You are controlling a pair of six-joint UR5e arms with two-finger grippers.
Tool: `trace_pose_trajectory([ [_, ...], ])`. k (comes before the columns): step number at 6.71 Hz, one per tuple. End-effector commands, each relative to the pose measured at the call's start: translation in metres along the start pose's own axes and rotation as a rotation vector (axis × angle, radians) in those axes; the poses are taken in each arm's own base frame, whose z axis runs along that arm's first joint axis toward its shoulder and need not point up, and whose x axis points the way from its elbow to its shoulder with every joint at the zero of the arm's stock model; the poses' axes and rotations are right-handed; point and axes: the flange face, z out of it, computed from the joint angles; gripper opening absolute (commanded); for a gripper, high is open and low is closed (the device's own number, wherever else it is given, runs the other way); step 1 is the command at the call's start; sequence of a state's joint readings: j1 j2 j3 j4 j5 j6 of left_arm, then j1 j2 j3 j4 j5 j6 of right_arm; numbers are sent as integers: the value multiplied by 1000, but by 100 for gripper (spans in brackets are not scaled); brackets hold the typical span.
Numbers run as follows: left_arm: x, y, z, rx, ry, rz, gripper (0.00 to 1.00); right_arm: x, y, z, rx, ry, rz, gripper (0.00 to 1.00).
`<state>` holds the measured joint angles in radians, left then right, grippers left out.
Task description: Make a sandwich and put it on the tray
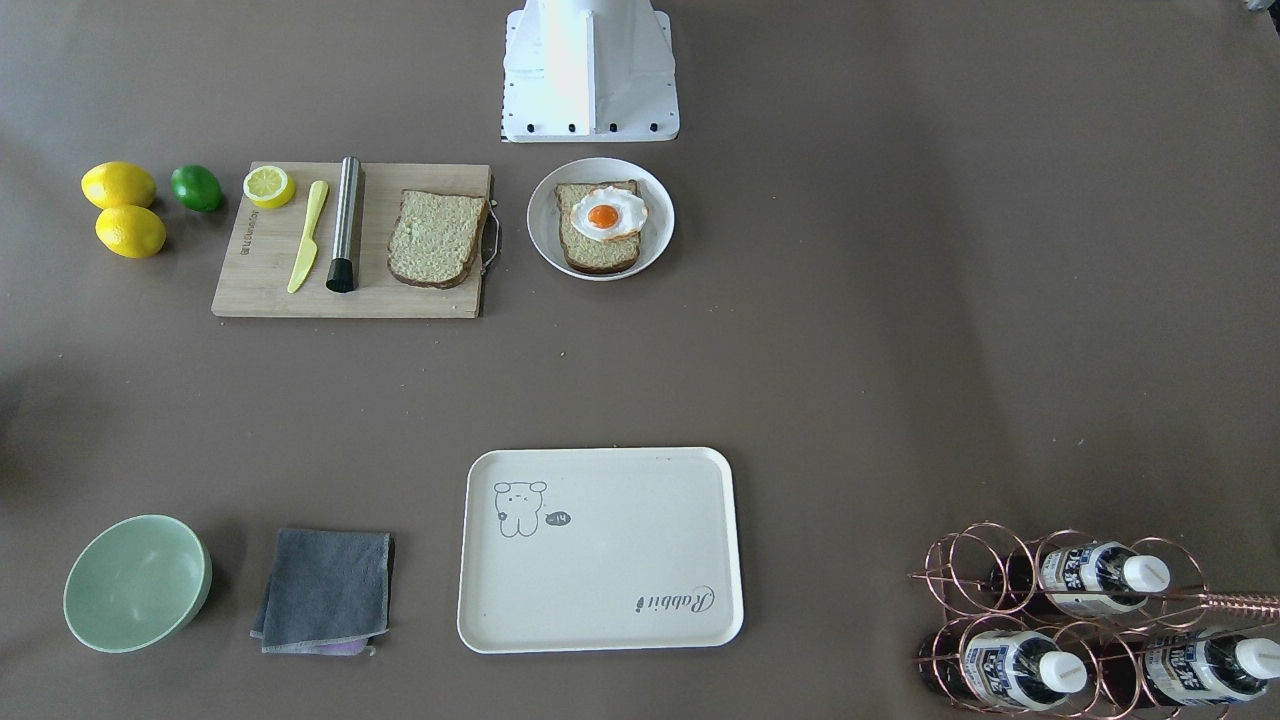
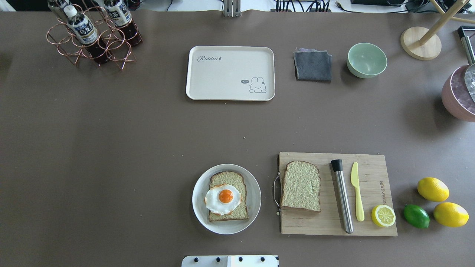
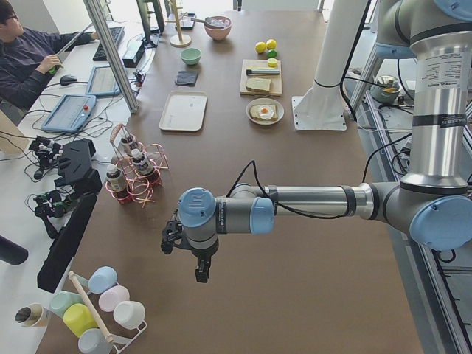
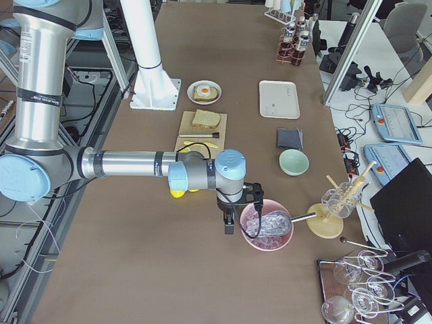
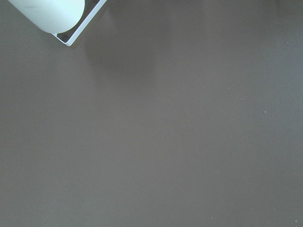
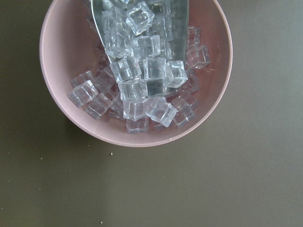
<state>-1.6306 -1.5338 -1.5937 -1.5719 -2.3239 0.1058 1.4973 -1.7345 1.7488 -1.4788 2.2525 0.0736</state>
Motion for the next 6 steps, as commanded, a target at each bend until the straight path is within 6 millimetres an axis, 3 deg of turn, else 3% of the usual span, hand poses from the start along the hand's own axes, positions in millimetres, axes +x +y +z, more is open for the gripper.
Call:
trace_pose_trajectory([
  [1, -1, 2, 1, -3, 0, -3, 98, -1, 0, 0, 1, 0, -3, 100],
  [6, 4, -5, -5, 12, -1, 12, 98, -2, 0, 1, -4, -10, -1, 100],
])
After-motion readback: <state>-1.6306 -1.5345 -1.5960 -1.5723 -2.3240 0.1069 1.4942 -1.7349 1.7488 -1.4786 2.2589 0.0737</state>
